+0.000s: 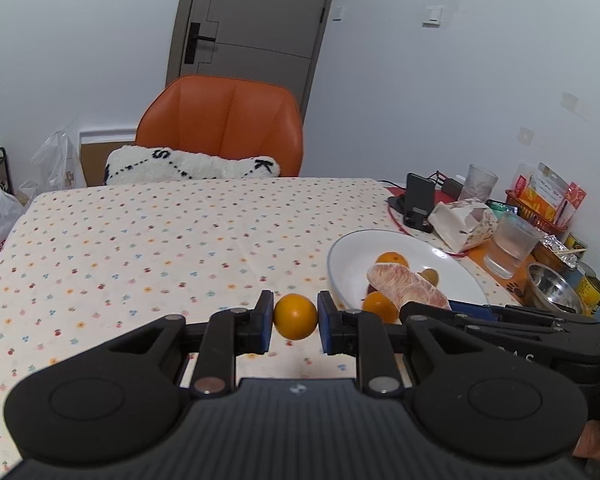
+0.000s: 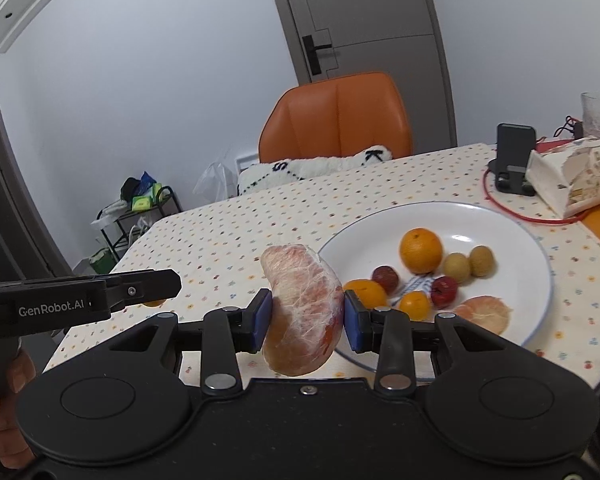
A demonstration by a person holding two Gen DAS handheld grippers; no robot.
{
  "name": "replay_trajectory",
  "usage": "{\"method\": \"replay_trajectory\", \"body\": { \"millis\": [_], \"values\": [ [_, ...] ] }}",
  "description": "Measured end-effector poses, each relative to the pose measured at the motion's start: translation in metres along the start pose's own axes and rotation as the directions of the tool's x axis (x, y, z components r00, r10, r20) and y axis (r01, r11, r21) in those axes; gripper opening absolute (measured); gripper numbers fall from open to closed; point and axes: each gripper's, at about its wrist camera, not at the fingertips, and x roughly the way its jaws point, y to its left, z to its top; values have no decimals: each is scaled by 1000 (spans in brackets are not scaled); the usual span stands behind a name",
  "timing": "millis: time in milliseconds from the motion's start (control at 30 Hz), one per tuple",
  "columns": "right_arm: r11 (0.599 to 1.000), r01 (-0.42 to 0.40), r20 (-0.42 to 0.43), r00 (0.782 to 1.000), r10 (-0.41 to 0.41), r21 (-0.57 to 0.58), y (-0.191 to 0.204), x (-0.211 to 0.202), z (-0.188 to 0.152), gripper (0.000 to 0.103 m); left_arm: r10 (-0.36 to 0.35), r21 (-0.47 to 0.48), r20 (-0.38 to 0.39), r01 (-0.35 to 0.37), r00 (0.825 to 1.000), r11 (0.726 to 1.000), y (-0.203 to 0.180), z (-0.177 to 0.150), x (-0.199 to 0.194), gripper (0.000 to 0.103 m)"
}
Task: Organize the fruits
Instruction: 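Carry the small orange and pomelo segment over the white plate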
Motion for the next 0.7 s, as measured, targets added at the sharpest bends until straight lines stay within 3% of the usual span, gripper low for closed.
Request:
{"method": "replay_trajectory", "body": {
  "millis": [700],
  "values": [
    [995, 63, 34, 997, -66, 74, -59, -22, 5, 36, -44, 39, -21, 45, 999, 998, -46, 6, 29, 21]
  ]
}}
